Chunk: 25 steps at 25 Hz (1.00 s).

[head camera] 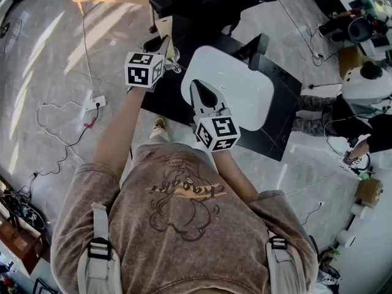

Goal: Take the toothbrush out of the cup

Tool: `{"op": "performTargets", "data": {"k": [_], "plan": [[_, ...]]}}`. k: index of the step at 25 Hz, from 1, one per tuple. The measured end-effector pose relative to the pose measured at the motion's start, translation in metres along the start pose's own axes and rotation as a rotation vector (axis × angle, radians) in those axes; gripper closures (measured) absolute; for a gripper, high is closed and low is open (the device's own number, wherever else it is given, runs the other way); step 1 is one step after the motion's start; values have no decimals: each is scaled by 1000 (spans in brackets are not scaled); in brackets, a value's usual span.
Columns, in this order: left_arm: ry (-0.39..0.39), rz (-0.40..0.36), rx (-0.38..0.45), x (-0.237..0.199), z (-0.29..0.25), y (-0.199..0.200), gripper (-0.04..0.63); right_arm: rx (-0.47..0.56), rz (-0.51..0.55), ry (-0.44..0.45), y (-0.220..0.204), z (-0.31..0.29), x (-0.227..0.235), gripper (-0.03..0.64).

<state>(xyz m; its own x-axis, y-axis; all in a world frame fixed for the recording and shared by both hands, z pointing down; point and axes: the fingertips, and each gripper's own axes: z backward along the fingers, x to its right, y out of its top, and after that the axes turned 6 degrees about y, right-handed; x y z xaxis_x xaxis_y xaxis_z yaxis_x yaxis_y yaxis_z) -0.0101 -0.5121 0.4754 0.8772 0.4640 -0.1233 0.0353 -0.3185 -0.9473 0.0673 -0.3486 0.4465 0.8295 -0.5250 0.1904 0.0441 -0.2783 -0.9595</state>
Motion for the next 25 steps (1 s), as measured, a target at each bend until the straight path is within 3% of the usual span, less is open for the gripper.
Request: {"op": "performTargets", "data": {"k": [7, 12, 25], "plan": [[-25, 34, 91, 16, 46, 41, 548, -10, -9, -3, -9, 2, 2, 598], [-58, 68, 108, 27, 75, 52, 548, -11, -11, 3, -11, 2, 0, 598], [-58, 97, 68, 51, 130, 17, 548, -2, -11, 20, -17, 21, -14, 598]]}}
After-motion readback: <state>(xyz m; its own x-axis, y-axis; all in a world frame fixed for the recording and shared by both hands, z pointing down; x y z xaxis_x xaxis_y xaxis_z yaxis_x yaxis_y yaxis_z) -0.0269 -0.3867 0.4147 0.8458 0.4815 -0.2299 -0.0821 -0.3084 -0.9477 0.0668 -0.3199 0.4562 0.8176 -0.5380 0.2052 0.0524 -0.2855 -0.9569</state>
